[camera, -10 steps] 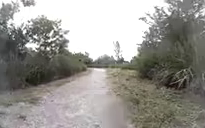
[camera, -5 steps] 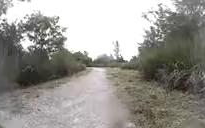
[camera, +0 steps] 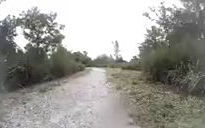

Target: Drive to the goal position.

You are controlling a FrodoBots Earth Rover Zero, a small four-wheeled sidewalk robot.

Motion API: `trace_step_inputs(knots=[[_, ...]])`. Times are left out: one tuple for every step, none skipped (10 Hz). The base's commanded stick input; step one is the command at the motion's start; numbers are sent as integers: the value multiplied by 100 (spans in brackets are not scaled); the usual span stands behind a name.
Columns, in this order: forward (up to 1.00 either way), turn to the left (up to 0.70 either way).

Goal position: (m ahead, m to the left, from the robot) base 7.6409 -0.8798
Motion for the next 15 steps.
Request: trace_step_inputs(knots=[[70, 0], [70, 0], [70, 0], [70, 0], [70, 0], [70, 0], [70, 0], [70, 0], [70, 0], [70, 0], [70, 0], [70, 0], [70, 0], [70, 0], [70, 0]])
